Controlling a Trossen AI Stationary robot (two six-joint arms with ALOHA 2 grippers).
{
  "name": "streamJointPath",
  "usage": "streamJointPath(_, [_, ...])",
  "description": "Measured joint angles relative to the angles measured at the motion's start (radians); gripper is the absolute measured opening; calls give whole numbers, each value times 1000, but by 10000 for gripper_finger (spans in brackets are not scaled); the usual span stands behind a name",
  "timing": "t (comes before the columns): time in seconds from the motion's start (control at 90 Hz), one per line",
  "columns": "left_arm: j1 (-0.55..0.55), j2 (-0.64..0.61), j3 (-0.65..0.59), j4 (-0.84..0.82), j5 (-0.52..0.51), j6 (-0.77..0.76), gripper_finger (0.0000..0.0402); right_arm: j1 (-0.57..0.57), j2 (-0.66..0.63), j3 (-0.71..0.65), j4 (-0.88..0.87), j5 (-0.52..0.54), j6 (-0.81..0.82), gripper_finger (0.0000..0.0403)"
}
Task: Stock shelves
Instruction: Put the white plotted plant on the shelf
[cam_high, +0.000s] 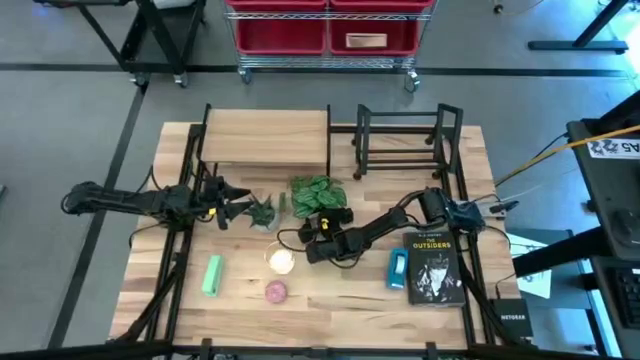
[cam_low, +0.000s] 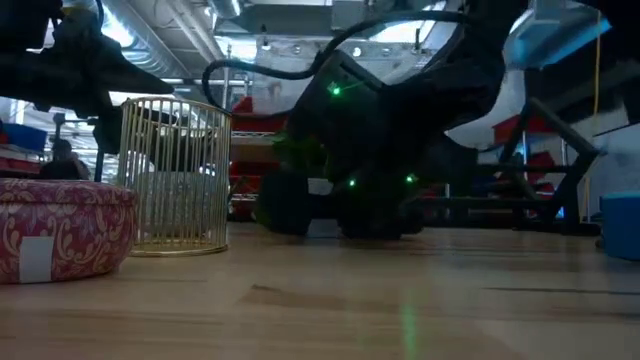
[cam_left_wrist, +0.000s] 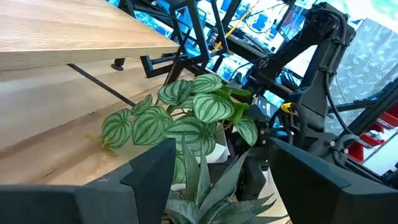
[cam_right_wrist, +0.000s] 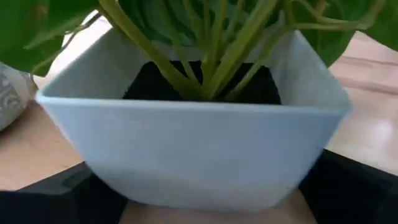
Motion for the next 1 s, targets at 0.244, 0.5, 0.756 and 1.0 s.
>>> streamJointPath(0.244, [0, 0, 0, 0, 0, 1, 236, -12, 0, 0, 0, 16, -11, 383])
streamJointPath(0.5, [0, 0, 0, 0, 2, 2, 236, -19, 0, 0, 6, 36, -13, 383])
streamJointPath(0.756, [0, 0, 0, 0, 3, 4, 236, -20, 0, 0, 6, 53, -12, 339])
streamJointPath(1.0, [0, 0, 0, 0, 3, 3, 236, -25, -2, 1, 6, 42, -13, 265])
